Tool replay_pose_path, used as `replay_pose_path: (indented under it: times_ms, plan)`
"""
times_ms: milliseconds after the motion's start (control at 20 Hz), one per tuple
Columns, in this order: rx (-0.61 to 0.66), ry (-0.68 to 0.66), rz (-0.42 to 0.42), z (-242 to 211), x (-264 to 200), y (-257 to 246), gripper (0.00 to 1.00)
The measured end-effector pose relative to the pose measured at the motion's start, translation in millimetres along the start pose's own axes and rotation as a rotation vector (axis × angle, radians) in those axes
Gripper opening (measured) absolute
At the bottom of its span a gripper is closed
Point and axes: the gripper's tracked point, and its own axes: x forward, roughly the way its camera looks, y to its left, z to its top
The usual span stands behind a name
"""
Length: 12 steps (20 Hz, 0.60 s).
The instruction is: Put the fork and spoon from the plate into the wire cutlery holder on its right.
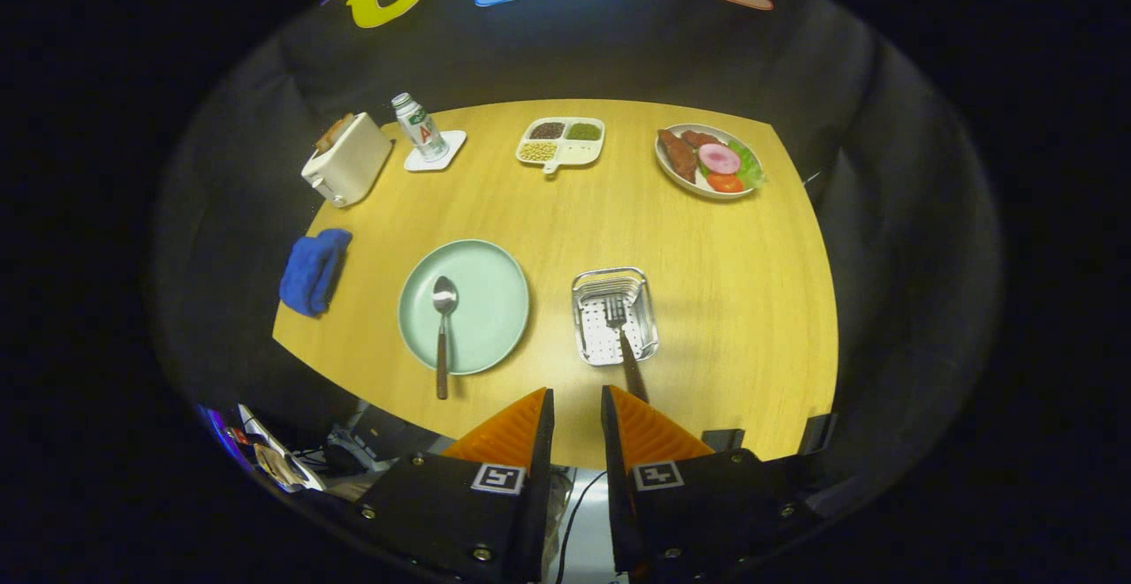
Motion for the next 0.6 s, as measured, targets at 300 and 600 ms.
replay_pose_path:
  times_ms: [300,600]
  plan:
    - [-0.034,0.070,0.126,-25,17,68,0.32]
    - [-0.030,0.166,0.194,-38,57,108,0.46]
